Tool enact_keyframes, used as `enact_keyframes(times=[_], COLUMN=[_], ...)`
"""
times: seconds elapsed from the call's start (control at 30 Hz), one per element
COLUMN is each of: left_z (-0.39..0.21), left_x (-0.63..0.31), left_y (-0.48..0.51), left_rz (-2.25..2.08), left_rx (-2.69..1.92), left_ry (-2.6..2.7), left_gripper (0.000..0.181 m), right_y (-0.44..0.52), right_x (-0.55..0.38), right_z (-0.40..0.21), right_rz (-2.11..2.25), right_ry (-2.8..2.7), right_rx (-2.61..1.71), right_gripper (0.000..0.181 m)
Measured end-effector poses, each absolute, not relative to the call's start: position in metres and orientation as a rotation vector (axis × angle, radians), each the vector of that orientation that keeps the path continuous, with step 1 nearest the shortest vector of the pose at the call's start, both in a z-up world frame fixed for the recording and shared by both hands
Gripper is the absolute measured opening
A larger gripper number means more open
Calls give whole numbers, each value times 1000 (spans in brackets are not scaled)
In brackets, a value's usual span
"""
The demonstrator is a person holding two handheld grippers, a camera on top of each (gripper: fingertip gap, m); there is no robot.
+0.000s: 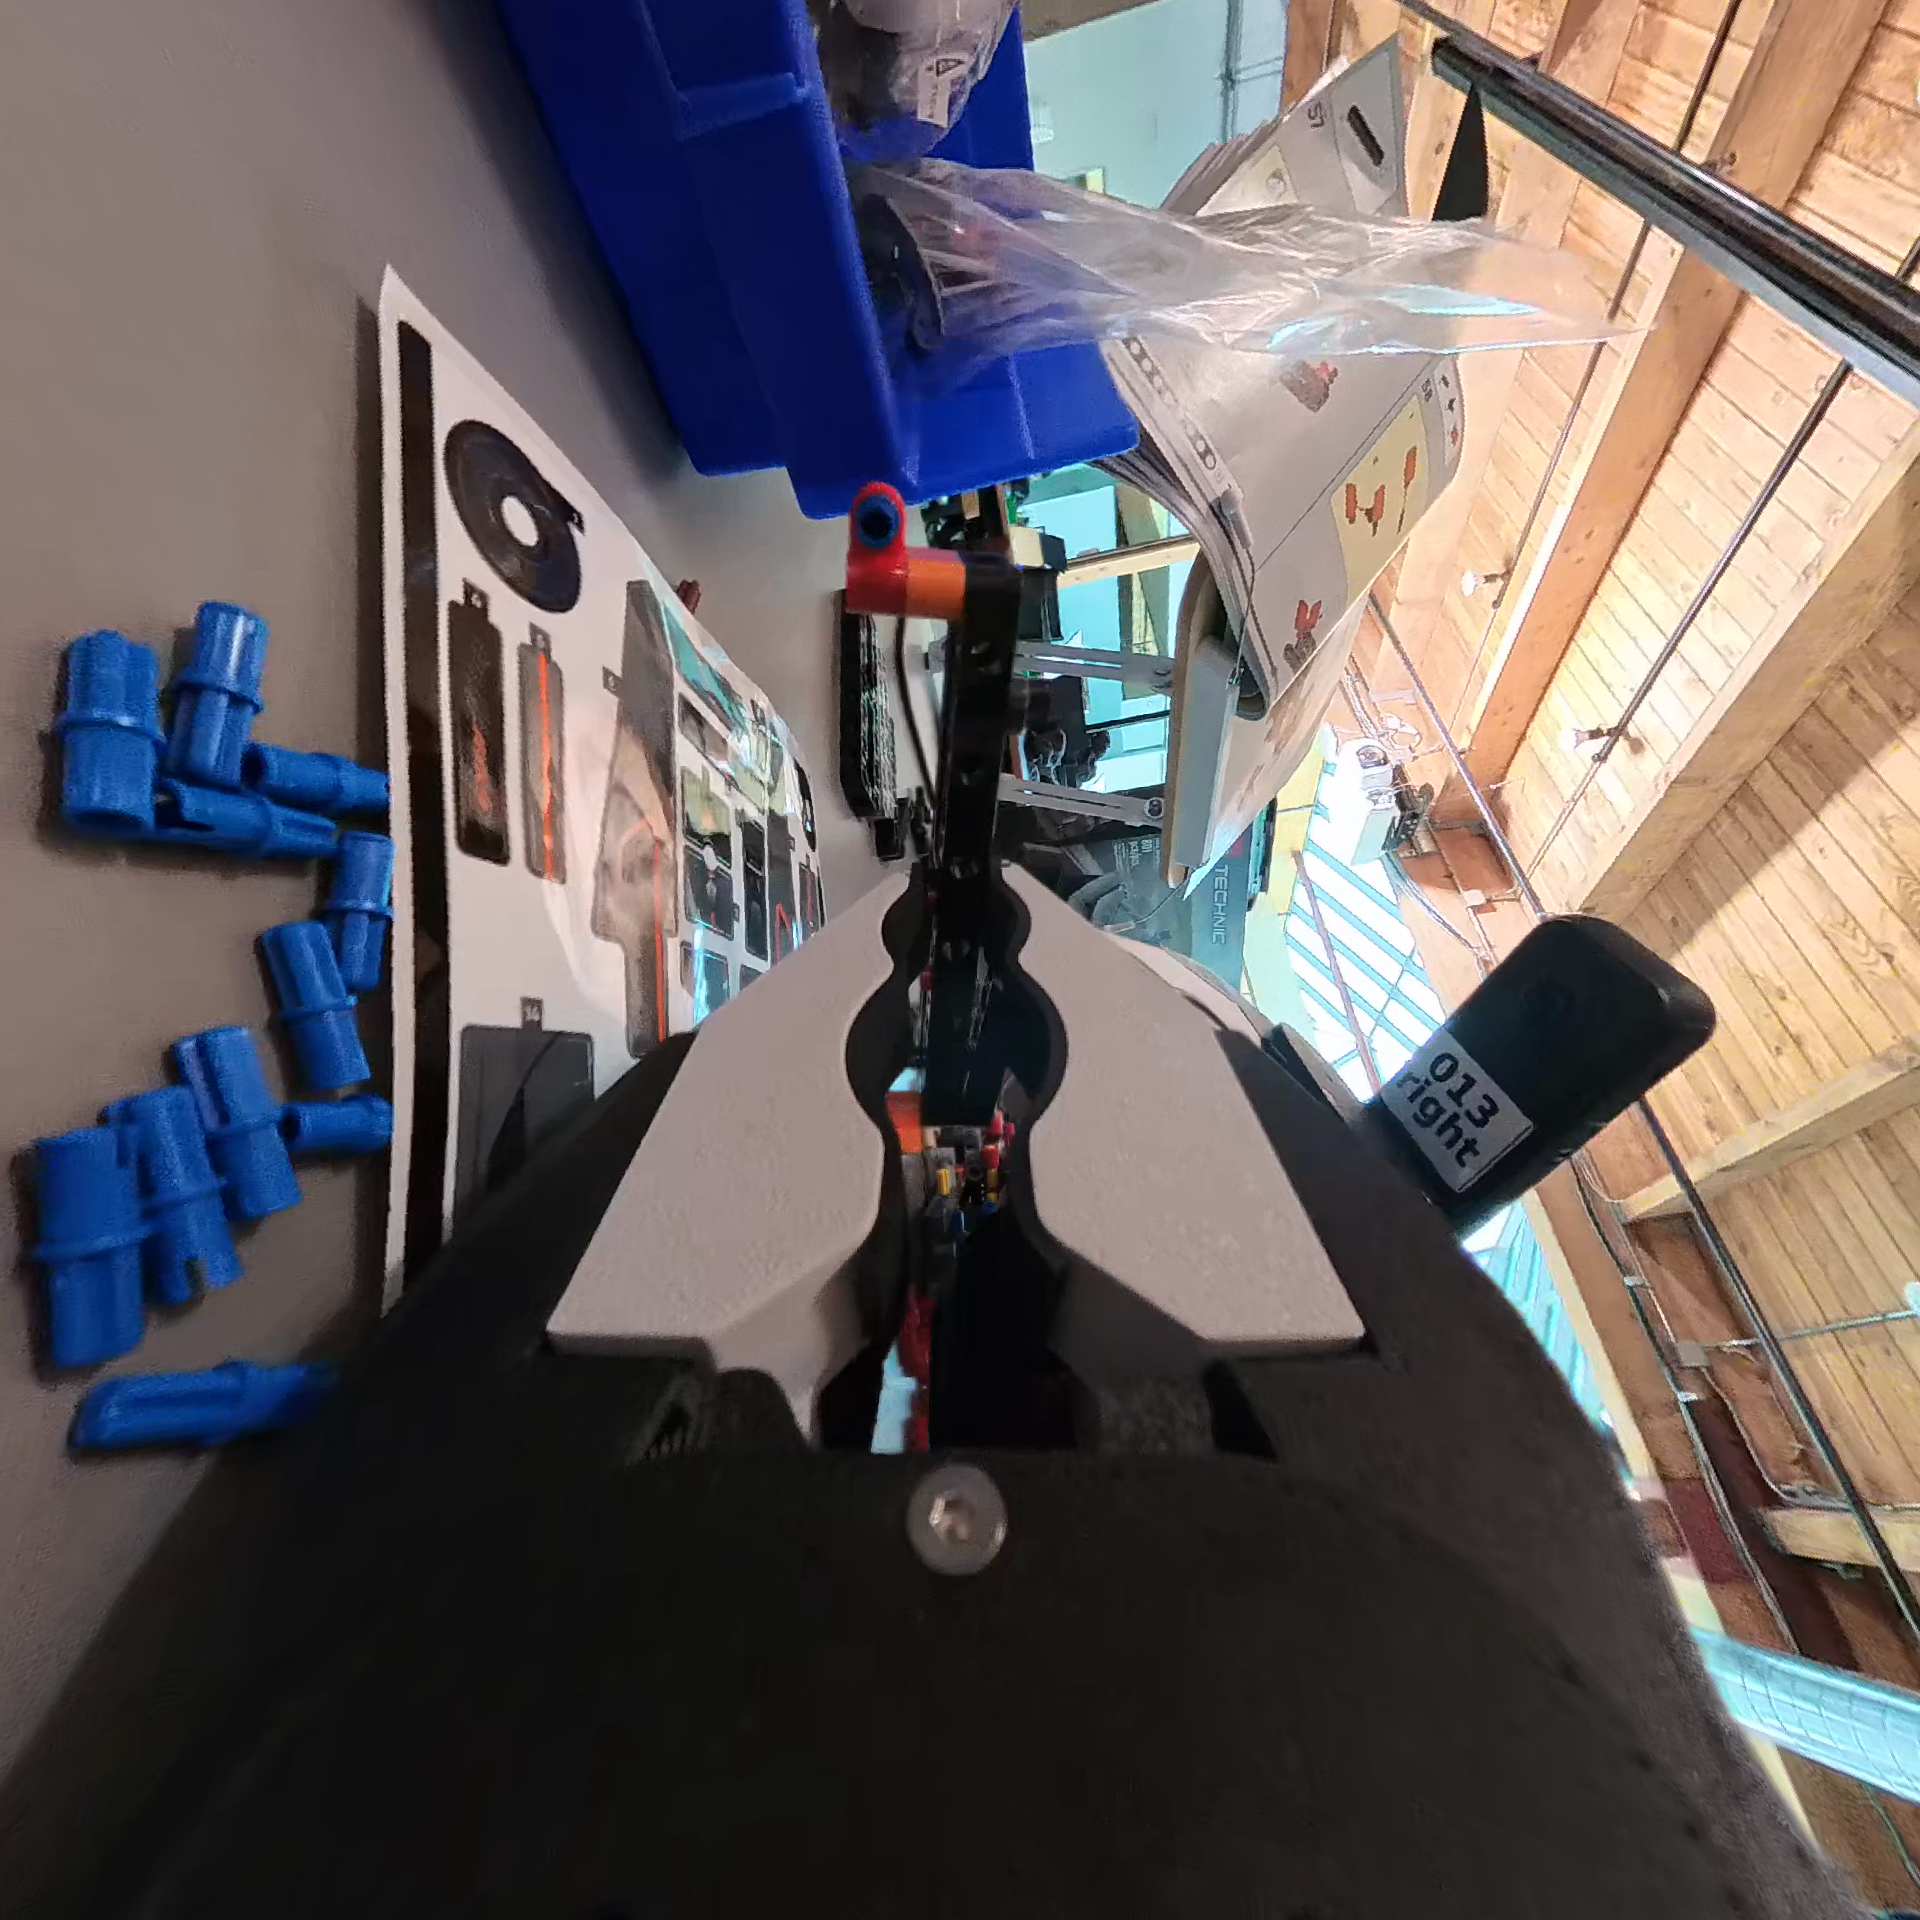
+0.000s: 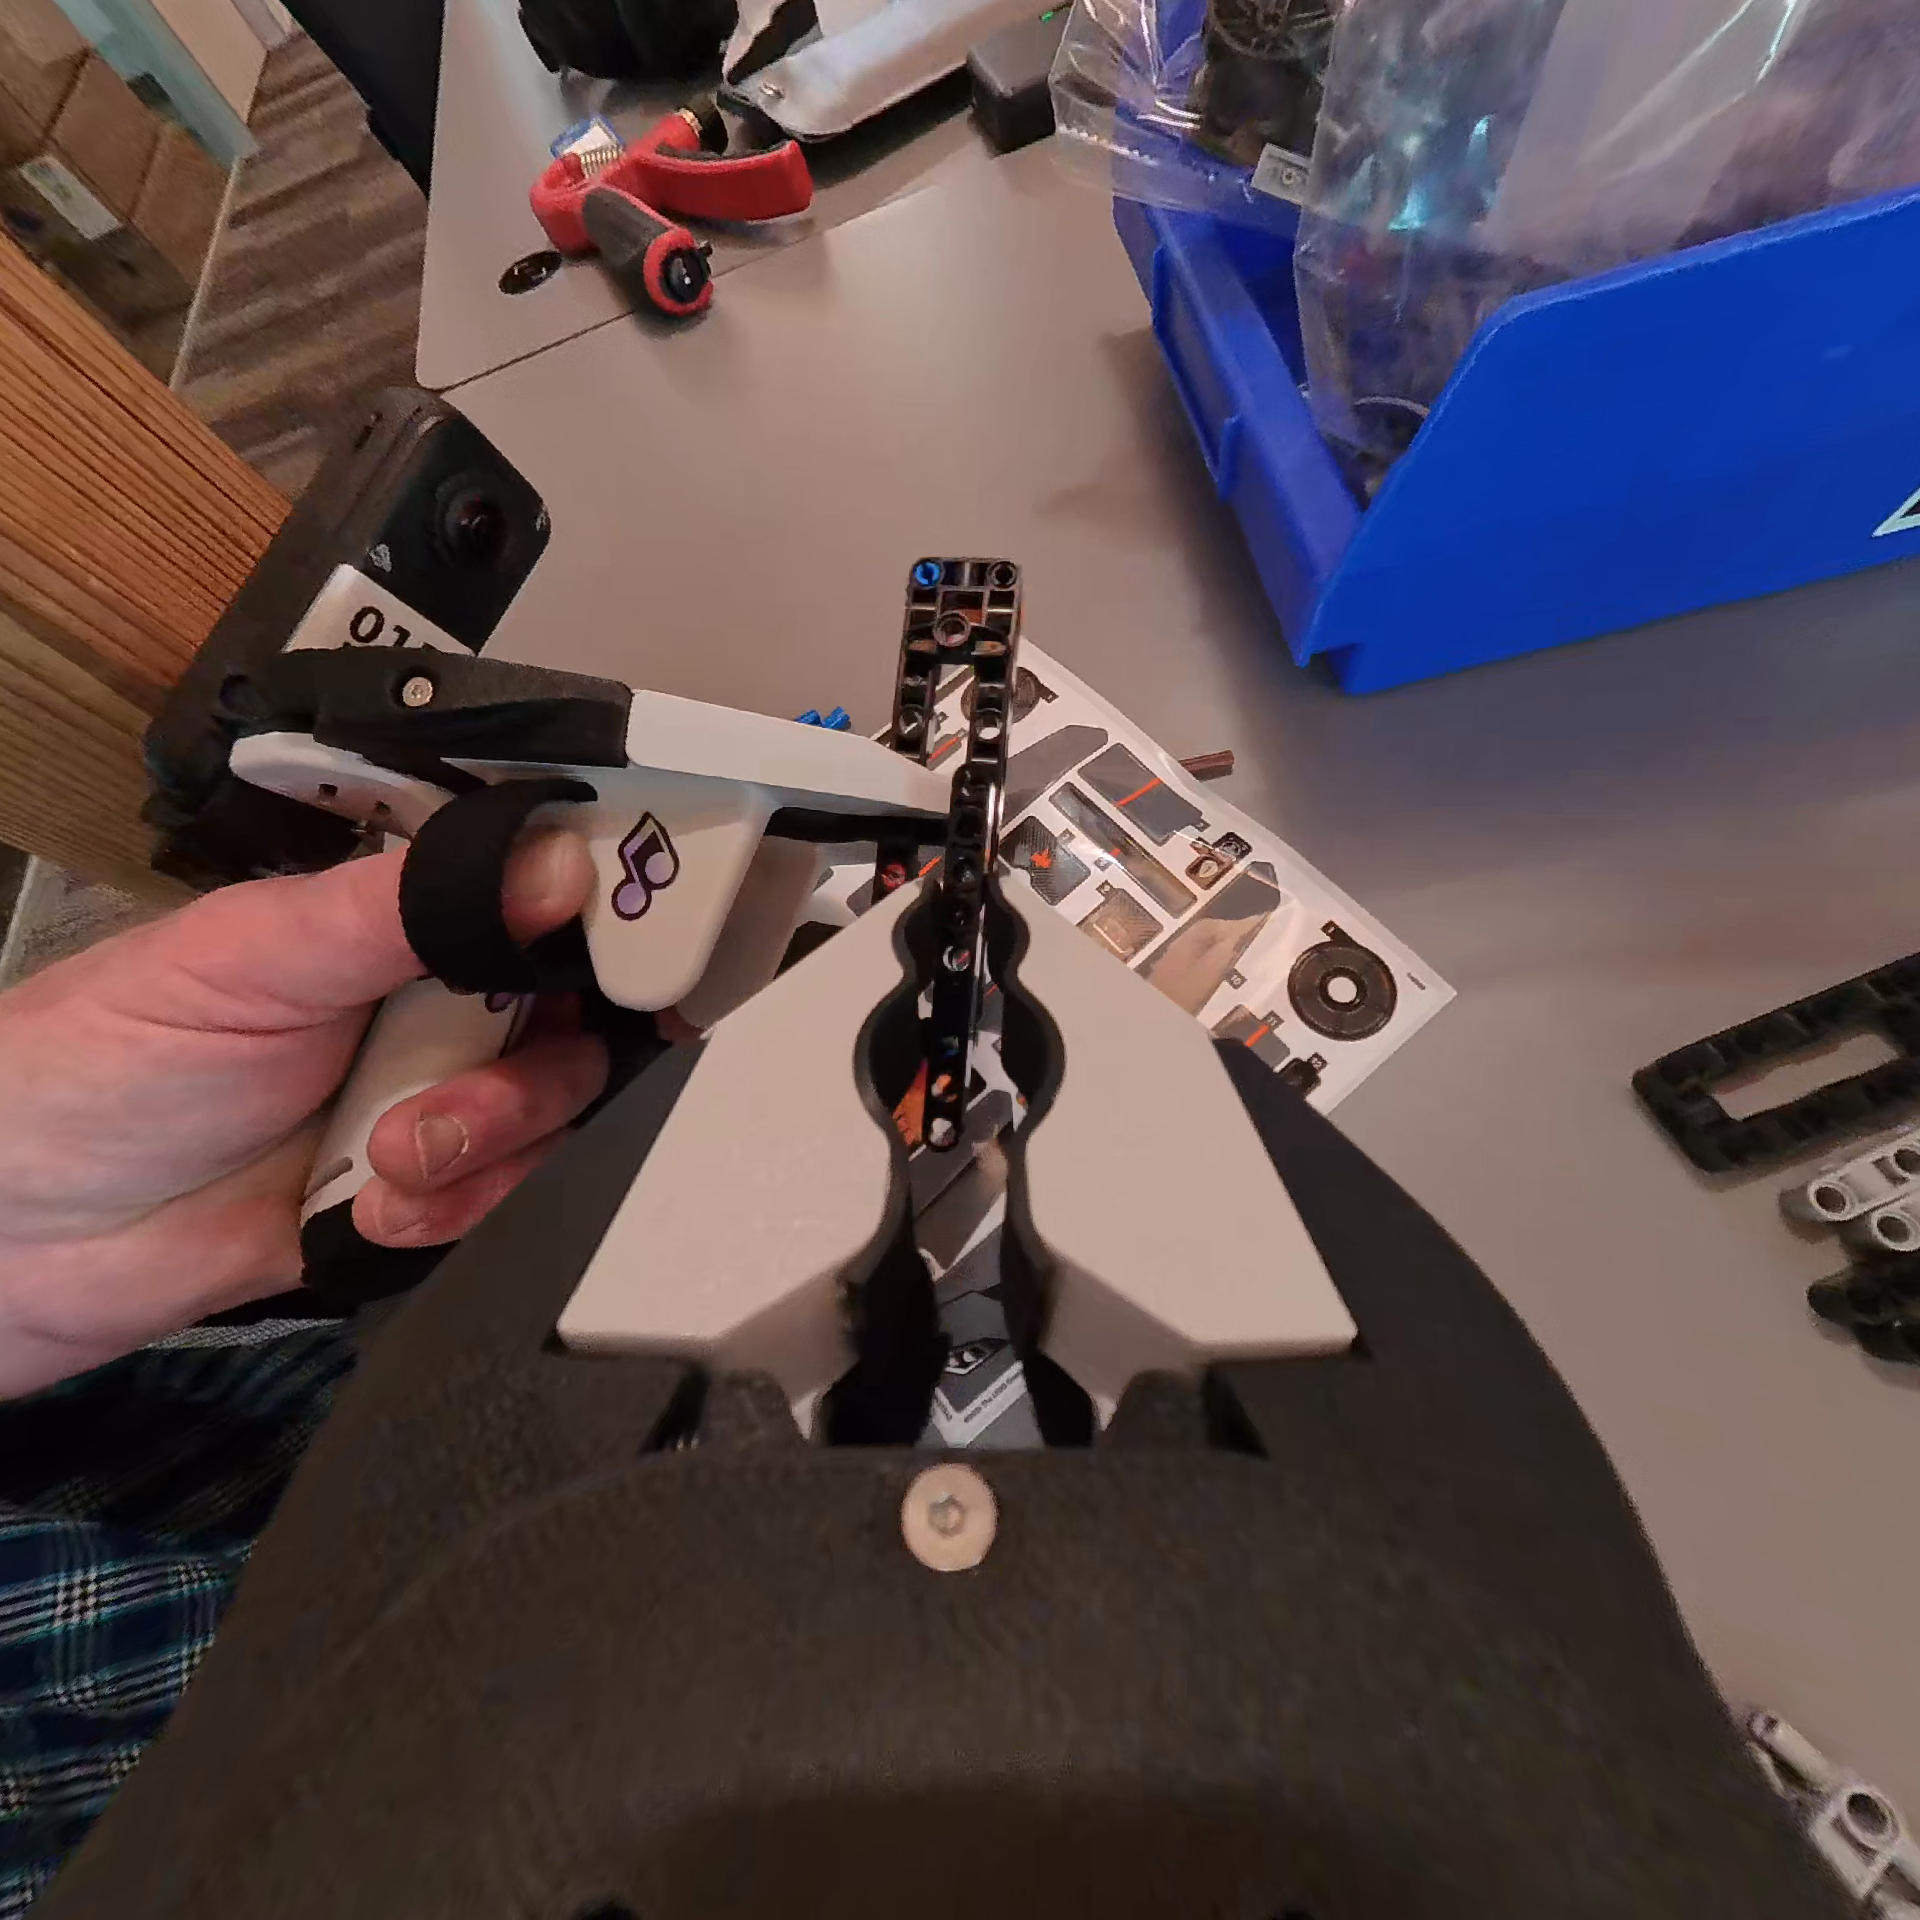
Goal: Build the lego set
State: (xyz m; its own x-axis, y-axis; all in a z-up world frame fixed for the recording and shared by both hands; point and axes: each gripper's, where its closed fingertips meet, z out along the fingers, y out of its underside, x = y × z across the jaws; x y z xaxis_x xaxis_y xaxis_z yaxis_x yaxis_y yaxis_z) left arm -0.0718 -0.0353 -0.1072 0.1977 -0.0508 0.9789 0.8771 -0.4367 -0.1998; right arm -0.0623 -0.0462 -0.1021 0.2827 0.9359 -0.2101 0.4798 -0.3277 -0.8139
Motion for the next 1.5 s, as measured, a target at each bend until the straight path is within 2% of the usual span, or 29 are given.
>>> enact_keyframes(times=[0.03,0.73,0.83,1.03,1.37,1.5], left_z=[-107,-114,-107,-112,-101,-103], left_x=[-71,-64,-66,-67,-73,-78], left_y=[-35,-37,-39,-42,-43,-41], left_rz=[-1373,-1336,-1371,-1375,-1447,-1422], left_rx=[-1623,-1742,-1726,-1770,-1657,-1667], left_ry=[-794,-748,-695,-688,-695,-715], left_gripper=[10,11,21,13,22,18], right_y=[-46,-46,-47,-50,-54,-57], right_x=[-62,-56,-56,-56,-58,-59], right_z=[-103,-114,-115,-115,-112,-113], right_rz=[931,1061,1089,1093,1081,1058], right_ry=[-1269,-1299,-1272,-1282,-1339,-1372], right_rx=[-1934,-2068,-2067,-2056,-2016,-1996], right_gripper=[5,5,4,4,4,4])
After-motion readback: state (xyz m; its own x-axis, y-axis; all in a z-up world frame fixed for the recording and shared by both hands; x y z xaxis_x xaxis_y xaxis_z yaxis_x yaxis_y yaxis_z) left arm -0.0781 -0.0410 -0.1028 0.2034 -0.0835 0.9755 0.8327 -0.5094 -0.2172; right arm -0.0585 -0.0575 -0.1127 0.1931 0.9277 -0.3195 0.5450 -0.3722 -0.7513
